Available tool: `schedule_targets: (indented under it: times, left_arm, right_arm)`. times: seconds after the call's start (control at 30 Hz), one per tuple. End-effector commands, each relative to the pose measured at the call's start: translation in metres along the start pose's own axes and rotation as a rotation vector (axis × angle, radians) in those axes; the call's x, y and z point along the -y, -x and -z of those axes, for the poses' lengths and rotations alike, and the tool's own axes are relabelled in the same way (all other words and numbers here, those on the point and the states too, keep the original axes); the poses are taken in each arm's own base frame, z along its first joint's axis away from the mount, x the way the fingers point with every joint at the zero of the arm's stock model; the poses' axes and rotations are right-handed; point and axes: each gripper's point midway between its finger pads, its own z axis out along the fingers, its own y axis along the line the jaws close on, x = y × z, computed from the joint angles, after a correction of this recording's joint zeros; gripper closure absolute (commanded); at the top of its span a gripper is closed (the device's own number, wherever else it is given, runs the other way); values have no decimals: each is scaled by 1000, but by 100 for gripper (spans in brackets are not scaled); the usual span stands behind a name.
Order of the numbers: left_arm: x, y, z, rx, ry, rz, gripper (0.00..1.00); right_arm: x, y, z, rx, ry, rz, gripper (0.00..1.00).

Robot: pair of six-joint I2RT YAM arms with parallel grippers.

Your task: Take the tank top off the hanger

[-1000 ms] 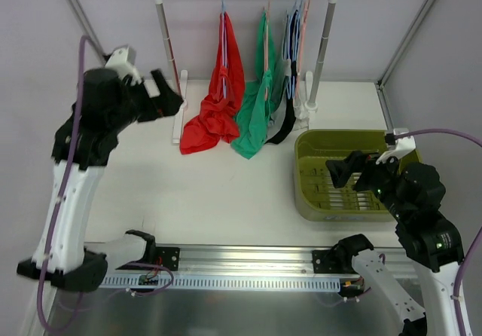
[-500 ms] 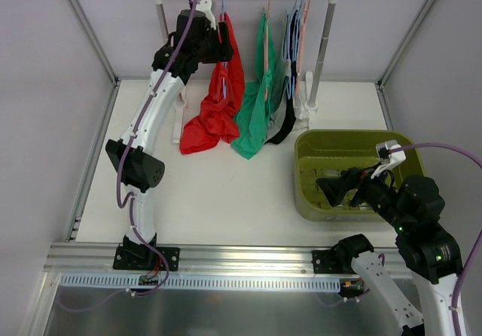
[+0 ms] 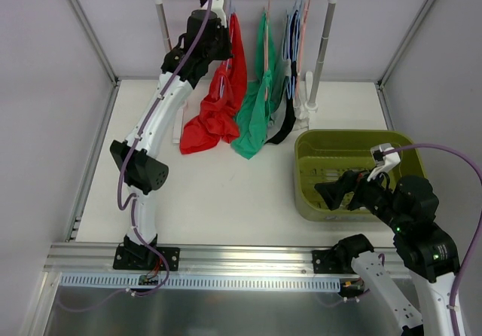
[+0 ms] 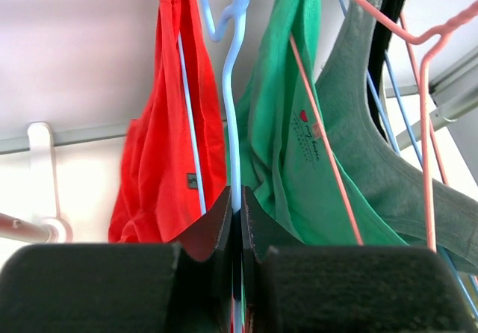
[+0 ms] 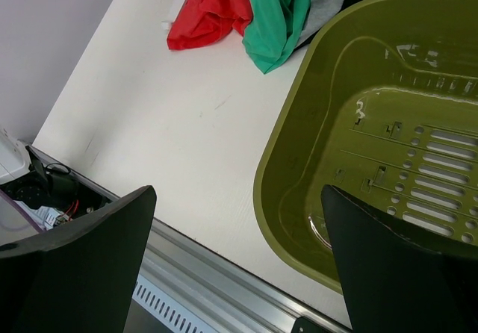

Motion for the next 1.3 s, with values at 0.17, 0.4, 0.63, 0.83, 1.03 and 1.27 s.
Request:
schedule_targets:
  times: [0.17, 0.4, 0.63, 0.83, 1.03, 1.27]
  left_arm:
    - [7, 99, 84, 264, 5, 34, 100]
    - [5, 98, 126, 262, -8, 71, 100]
    - [14, 85, 173, 239, -85, 65, 100]
    - [7, 75, 240, 268, -132, 54, 100]
    - [18, 50, 330, 274, -309, 41, 100]
    - [55, 27, 437, 272, -660, 2, 100]
  right_arm:
    - [0, 4, -3, 9, -5, -5, 1]
    - [-2, 6, 0, 28, 5, -4, 1]
    - [-6, 14, 9, 57, 11, 17, 0]
    - [-13, 21, 17, 80, 31, 33, 0]
    - [-41, 41, 23, 91, 159, 82, 1]
    - [-104, 87, 22, 123, 476, 121, 0]
